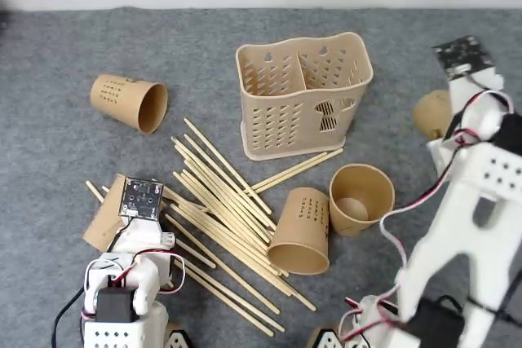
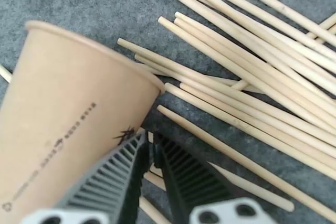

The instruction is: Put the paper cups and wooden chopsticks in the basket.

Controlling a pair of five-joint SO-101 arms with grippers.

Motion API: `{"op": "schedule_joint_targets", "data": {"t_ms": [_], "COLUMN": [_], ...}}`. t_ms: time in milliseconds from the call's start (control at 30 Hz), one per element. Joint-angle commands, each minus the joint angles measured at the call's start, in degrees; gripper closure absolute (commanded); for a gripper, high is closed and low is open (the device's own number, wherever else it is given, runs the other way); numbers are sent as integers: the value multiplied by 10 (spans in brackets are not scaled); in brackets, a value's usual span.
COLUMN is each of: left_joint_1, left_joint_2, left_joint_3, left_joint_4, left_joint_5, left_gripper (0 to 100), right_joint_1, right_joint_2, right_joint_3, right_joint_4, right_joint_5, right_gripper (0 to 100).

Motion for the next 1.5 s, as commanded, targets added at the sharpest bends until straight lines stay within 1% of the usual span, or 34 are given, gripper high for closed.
{"op": "schedule_joint_targets", "data": {"t_ms": [0,133,267,433,567,700,867,967,1267,1467], "left_joint_1": [0,0,0,0,0,0,0,0,0,0], "left_joint_2": [-9,-9,-9,-9,-9,-9,-9,-9,-9,-9], "left_joint_3": [-10,-10,-10,-10,-10,-10,-10,-10,-10,-10], "left_joint_4": [3,3,3,3,3,3,3,3,3,3], "left_joint_5": [4,4,4,4,4,4,4,4,4,4], "left_gripper": [986,986,986,986,986,986,986,986,986,986], "right_joint_1": [-30,-31,-31,-31,-31,-36,-72,-84,-82,-82], "right_joint_2": [-69,-114,-151,-204,-245,-262,-262,-267,-261,-261], "right_joint_3": [-65,-63,-23,47,58,61,107,110,-55,-62], "right_joint_4": [96,95,96,96,96,97,96,96,95,96], "right_joint_5": [28,37,73,136,137,111,111,108,28,-16], "right_gripper": [988,988,988,988,988,988,988,988,988,988]}}
